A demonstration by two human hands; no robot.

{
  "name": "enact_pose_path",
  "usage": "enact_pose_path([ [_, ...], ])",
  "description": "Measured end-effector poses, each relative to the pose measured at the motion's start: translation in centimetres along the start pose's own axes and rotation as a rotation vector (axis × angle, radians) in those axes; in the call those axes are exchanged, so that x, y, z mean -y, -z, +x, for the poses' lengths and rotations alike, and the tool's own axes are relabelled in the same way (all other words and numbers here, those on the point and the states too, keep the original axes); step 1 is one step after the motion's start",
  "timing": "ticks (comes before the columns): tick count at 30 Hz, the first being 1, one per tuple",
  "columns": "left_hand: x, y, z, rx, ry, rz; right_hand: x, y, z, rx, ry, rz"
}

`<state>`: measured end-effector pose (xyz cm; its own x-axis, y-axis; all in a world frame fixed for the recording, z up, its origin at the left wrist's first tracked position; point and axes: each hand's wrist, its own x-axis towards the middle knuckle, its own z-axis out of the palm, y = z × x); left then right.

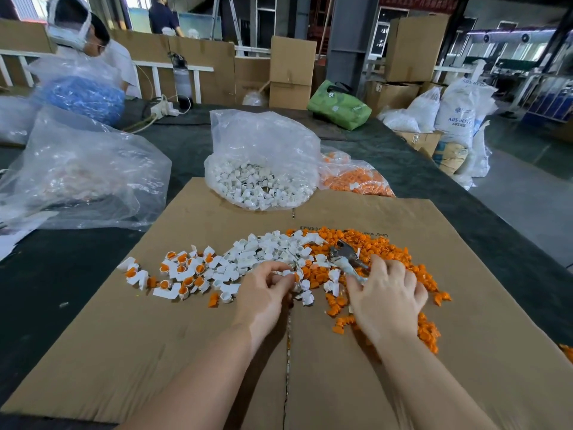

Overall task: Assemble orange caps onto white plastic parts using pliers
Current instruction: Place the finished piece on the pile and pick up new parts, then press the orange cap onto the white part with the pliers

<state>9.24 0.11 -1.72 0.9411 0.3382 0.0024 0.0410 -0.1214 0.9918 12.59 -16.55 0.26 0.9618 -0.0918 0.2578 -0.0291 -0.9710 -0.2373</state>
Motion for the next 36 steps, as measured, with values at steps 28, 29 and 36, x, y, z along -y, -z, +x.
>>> enact_pose_path([
  [28,-2.3,0.8,2.5,-0.171,0.126,-0.240,2.7,5.9,0.2,0.806,0.154,0.652],
  [29,-2.2,0.9,2.6,-0.181,0.129,-0.249,2.8,6.1,0.1,0.849,0.117,0.697],
  [36,-2.3,1.1,2.8,-0.224,0.135,-0.243,3.1,6.4,-0.1,0.959,0.056,0.727],
])
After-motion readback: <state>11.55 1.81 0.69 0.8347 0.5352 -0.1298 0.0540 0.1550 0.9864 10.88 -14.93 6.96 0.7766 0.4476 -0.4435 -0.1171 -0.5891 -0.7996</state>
